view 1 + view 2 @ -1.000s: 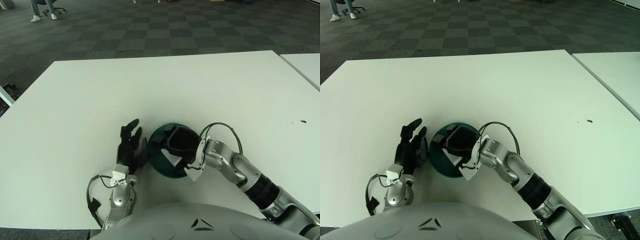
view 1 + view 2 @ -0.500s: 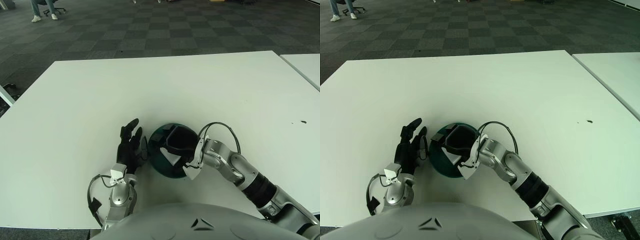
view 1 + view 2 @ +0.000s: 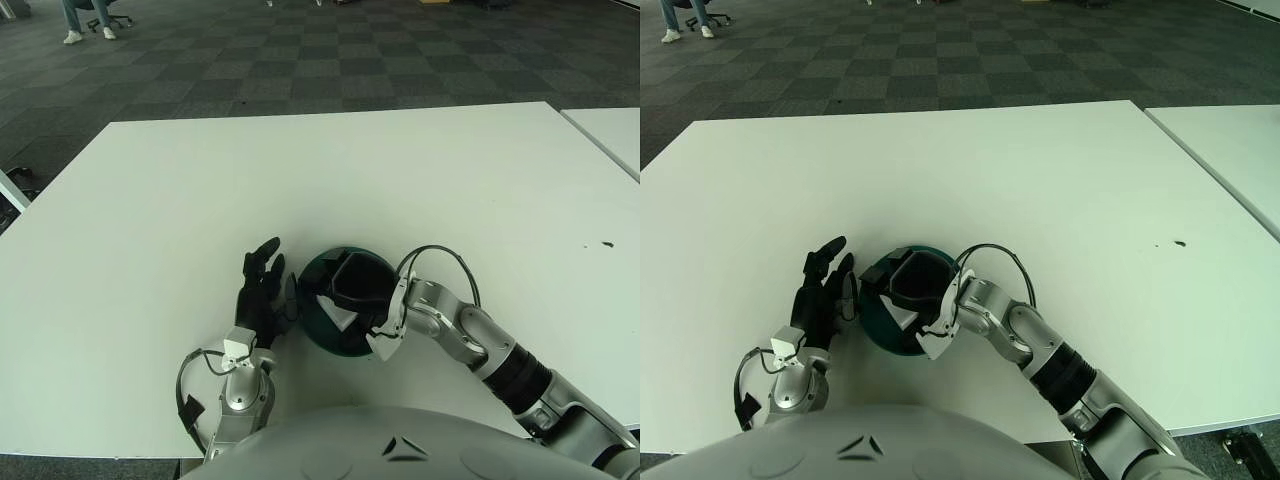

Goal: Put the charger into the plate.

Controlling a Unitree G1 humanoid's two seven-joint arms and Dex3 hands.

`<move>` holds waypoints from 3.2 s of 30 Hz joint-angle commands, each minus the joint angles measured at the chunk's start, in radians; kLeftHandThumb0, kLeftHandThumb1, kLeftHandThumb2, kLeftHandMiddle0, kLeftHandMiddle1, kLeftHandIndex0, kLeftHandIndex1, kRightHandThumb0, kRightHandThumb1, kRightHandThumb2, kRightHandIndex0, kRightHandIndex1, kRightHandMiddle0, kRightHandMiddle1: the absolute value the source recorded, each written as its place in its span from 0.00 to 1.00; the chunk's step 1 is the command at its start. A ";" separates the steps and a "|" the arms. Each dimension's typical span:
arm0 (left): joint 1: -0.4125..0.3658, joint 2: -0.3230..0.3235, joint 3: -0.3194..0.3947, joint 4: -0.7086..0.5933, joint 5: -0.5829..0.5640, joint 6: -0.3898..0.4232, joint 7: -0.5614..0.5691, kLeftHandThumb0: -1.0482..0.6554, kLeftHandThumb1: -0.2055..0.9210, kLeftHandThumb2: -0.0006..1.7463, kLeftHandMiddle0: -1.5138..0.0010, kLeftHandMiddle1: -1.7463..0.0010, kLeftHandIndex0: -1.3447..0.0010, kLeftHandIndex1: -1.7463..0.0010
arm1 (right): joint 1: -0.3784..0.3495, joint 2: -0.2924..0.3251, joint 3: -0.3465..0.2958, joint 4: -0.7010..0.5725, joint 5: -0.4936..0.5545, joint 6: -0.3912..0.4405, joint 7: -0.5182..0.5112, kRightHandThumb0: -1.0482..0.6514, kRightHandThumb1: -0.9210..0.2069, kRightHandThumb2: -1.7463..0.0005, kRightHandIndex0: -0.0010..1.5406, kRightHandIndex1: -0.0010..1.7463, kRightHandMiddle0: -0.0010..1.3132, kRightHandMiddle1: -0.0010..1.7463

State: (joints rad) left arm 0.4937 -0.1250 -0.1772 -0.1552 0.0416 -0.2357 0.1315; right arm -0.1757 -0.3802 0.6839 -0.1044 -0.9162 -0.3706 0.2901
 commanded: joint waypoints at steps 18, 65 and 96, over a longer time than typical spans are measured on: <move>-0.002 0.013 0.033 0.022 -0.033 -0.005 -0.028 0.15 1.00 0.52 0.74 1.00 1.00 0.54 | 0.055 -0.071 -0.057 -0.156 0.105 0.116 0.244 0.00 0.00 0.44 0.02 0.08 0.00 0.11; 0.024 -0.006 0.026 0.062 -0.068 -0.065 -0.074 0.09 1.00 0.54 0.66 0.97 0.95 0.49 | 0.309 0.364 -0.639 -0.075 0.972 0.561 -0.047 0.11 0.00 0.47 0.28 0.03 0.02 0.43; 0.042 0.031 0.046 0.070 -0.053 -0.072 -0.087 0.09 1.00 0.56 0.77 1.00 1.00 0.54 | 0.358 0.373 -0.702 0.204 1.035 0.298 -0.096 0.14 0.00 0.51 0.30 0.01 0.06 0.45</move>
State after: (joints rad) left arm 0.5202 -0.1031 -0.1469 -0.1139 -0.0090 -0.3329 0.0439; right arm 0.1381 -0.0175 -0.0285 0.0577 0.1300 -0.0960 0.2064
